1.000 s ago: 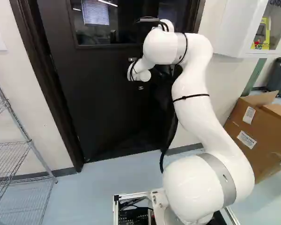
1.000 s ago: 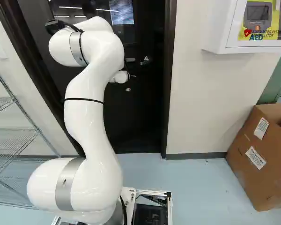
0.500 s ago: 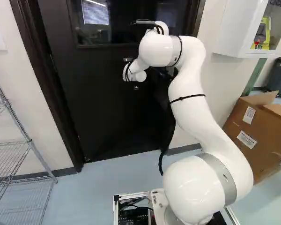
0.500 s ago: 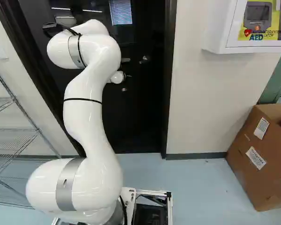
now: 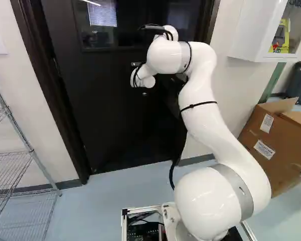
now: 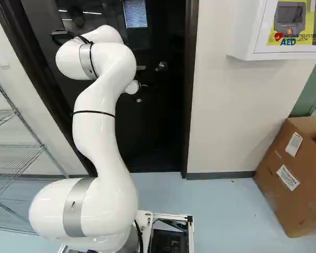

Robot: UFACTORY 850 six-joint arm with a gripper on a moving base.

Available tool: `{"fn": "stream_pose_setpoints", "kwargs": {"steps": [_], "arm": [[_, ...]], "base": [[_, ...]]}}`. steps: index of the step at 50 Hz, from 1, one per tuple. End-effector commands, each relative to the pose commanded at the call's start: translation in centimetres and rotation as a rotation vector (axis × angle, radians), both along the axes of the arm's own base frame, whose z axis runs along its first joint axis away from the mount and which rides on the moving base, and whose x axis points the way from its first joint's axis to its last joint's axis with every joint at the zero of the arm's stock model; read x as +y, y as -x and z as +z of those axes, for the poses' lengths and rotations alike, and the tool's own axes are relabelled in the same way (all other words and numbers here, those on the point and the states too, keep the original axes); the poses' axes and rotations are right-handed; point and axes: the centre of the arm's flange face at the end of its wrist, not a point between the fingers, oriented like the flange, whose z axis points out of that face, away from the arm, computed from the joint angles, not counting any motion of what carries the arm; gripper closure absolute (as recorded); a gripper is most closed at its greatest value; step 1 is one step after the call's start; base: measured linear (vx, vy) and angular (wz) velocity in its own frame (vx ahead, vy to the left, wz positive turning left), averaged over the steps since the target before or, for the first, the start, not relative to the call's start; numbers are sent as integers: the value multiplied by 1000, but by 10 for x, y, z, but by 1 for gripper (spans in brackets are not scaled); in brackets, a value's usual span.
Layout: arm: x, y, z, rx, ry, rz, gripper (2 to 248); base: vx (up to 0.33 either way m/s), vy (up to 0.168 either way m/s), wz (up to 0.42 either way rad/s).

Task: Open the door and move inside

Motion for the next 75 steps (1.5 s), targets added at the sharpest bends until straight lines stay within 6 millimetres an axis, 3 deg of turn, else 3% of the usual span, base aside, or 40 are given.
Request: {"fn": "stream_pose_setpoints", "kwargs": {"steps": [75], "arm": [[-27,145,26,121,19,-6,3]], "base": [[0,0,0]]}}
